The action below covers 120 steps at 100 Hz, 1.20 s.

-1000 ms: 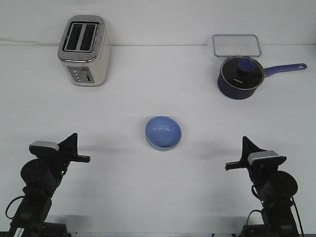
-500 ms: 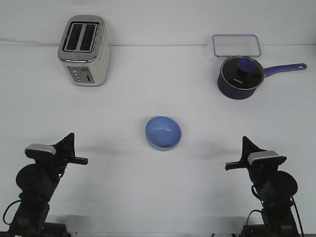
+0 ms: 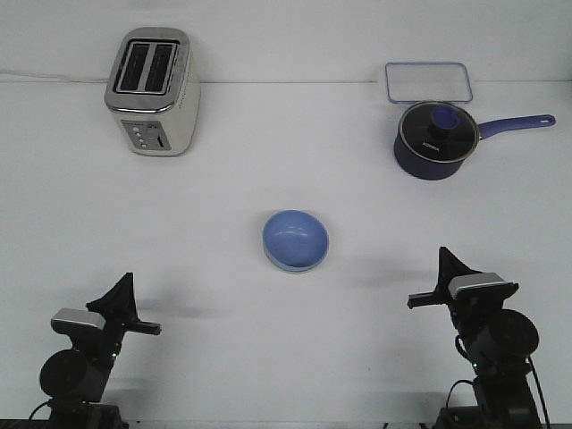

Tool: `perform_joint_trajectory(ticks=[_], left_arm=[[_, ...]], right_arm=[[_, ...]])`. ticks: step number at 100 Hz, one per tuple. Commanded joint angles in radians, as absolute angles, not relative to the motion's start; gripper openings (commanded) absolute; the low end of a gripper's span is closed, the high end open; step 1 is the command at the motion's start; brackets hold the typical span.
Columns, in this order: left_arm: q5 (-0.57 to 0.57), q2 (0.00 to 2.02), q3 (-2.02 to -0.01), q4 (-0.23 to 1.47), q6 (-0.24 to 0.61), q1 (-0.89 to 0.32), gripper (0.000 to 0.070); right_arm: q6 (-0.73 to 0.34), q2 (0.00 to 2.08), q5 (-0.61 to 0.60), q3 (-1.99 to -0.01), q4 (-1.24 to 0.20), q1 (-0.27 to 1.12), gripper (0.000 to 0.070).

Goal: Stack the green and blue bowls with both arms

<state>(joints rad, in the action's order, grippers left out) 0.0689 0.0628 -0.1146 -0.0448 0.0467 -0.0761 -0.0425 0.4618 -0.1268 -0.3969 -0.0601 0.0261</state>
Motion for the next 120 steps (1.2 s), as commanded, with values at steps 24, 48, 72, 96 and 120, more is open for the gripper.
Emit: perform_joint_trajectory(ticks=[24,48,72,96,120], left_arm=[[0.066,0.003,-0.033,-0.091,0.046,-0.071,0.0010],[0.067,0.003,-0.014,-0.155,0.045,-0.052,0.0010],[0.067,0.003,-0.014,-0.159,0.045,-0.051,0.0010],[0.067,0.003,-0.014,-0.159,0.045,-0.051,0.0010],[0.067,0.003,-0.014,-0.159,0.045,-0.051,0.0010]], right_arm=[[-0.052,0.465,-0.123,-0.403,-0.044,0.027,0.0000],[-0.052,0.466,-0.123,-0.403,-0.045,0.027,0.0000],[-0.052,0.466,-0.123,-0.403,-0.045,0.027,0.0000],[-0.052,0.466,-0.123,-0.403,-0.045,0.027,0.0000],[-0.052,0.466,-0.123,-0.403,-0.045,0.027,0.0000]])
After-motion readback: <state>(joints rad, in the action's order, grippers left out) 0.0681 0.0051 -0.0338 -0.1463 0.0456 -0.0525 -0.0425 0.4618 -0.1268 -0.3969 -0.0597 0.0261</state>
